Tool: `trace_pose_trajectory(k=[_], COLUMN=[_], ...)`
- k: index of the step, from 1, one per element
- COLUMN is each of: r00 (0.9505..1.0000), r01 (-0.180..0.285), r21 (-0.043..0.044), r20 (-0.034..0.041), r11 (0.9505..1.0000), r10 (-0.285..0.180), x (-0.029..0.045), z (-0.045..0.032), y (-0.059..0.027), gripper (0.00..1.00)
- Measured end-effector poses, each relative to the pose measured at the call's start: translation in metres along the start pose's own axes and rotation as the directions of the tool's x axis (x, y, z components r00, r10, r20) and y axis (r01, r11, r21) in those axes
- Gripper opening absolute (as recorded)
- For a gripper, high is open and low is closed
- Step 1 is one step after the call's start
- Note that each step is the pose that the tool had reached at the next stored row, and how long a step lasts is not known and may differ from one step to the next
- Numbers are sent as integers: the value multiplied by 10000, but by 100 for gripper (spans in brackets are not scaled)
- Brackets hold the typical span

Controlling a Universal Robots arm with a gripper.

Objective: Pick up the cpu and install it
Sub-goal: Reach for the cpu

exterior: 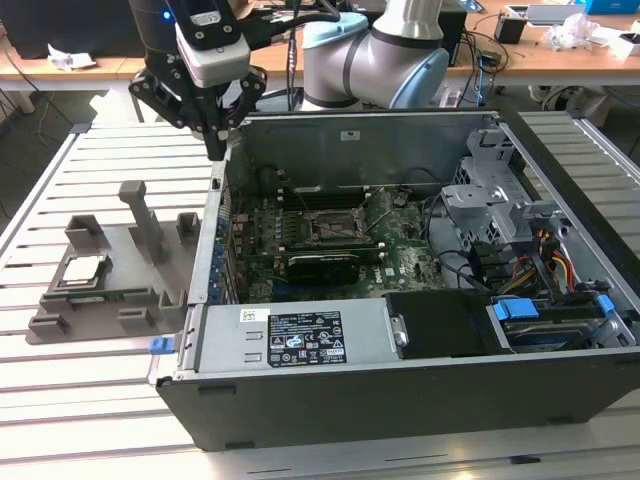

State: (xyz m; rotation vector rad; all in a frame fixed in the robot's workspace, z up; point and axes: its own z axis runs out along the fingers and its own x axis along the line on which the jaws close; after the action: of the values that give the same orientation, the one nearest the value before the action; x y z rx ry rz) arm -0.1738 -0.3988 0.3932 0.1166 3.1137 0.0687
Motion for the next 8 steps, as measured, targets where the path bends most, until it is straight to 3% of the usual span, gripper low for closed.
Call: trace_pose_trajectory(k=[8], r00=[10000], r01=[1], r21=[0], r20=[0], r11=[10000], r10=[-1], x=[109], z=[-2], y=[-8], gripper=[11])
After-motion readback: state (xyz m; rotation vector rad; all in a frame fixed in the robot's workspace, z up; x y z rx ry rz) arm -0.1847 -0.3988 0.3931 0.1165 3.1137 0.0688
